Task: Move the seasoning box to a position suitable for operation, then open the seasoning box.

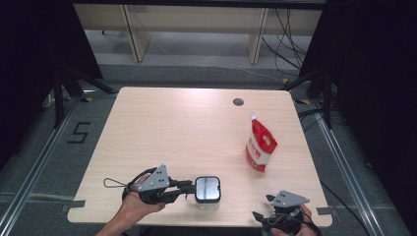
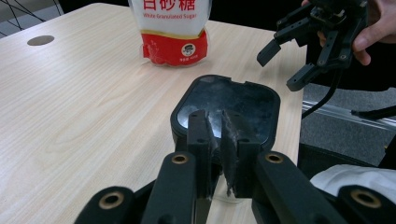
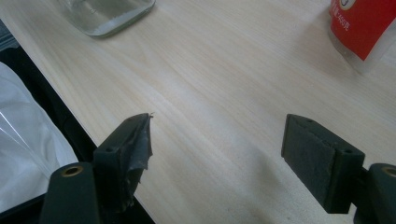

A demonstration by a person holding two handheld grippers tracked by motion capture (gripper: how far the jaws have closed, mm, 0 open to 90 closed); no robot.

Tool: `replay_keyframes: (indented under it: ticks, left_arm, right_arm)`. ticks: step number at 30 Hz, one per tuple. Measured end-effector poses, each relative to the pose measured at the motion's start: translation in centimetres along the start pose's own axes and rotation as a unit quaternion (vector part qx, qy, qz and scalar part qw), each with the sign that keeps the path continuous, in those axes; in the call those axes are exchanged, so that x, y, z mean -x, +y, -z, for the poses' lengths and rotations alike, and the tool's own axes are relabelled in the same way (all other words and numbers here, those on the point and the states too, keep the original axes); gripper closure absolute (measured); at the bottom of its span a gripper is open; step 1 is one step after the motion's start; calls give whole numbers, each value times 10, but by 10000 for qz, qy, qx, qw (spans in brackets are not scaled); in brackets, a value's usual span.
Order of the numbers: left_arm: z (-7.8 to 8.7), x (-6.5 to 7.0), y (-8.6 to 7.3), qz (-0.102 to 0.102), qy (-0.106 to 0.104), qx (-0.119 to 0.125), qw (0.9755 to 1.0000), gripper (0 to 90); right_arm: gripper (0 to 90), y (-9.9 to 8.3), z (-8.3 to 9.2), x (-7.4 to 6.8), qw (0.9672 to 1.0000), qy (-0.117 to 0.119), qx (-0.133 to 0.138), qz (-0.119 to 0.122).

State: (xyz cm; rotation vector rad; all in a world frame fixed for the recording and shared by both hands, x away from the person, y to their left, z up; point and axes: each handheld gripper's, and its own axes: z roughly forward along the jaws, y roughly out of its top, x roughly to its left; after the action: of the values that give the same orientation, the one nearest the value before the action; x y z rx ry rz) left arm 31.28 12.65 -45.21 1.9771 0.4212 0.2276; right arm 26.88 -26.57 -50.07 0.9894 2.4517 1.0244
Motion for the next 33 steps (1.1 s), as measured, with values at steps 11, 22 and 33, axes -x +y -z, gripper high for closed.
replay_keyframes:
  ticks: [11,22,33]
  left_arm:
    - [-3,-1,0,-45,51,-82,9999,854]
    - [-1,-2,-1,-10,142,-65,9999,870]
    - [-6,-1,-3,76,59,-78,9999,877]
  right_arm:
    - [298,1,0,-2,10000,61,-56,-36]
    - [296,2,0,-3,10000,39,-8,77]
    - [330,4,2,-8,9998,74,26,191]
